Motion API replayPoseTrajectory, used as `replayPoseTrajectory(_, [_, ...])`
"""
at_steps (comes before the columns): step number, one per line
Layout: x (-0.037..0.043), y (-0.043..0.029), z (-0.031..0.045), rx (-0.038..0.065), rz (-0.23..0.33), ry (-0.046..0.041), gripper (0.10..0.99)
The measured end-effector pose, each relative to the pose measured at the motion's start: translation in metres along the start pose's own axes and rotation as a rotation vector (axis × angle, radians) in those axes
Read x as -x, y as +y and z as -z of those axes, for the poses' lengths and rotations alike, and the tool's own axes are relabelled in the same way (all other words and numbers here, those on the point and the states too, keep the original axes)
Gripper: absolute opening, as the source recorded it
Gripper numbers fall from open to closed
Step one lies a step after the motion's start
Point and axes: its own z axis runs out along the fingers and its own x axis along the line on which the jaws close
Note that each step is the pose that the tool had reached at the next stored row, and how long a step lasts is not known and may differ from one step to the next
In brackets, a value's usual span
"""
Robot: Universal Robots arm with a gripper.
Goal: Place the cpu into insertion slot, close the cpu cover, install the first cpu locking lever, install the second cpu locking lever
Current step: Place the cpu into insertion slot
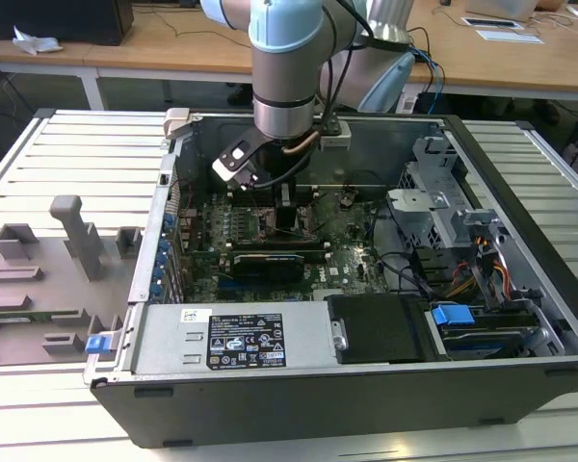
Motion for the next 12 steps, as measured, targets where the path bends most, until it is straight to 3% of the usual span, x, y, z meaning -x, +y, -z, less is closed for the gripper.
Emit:
replayPoseTrajectory(4, [-0.0004, 0.0010, -0.0021, 0.000, -0.003, -0.0001, 0.545])
replayPoseTrajectory(6, [-0.0003, 0.0013, 0.0024, 0.000, -0.004, 0.0002, 0.545])
replayPoseTrajectory(12, [-0.0003, 0.0013, 0.0035, 0.000, -0.013, -0.0005, 0.545])
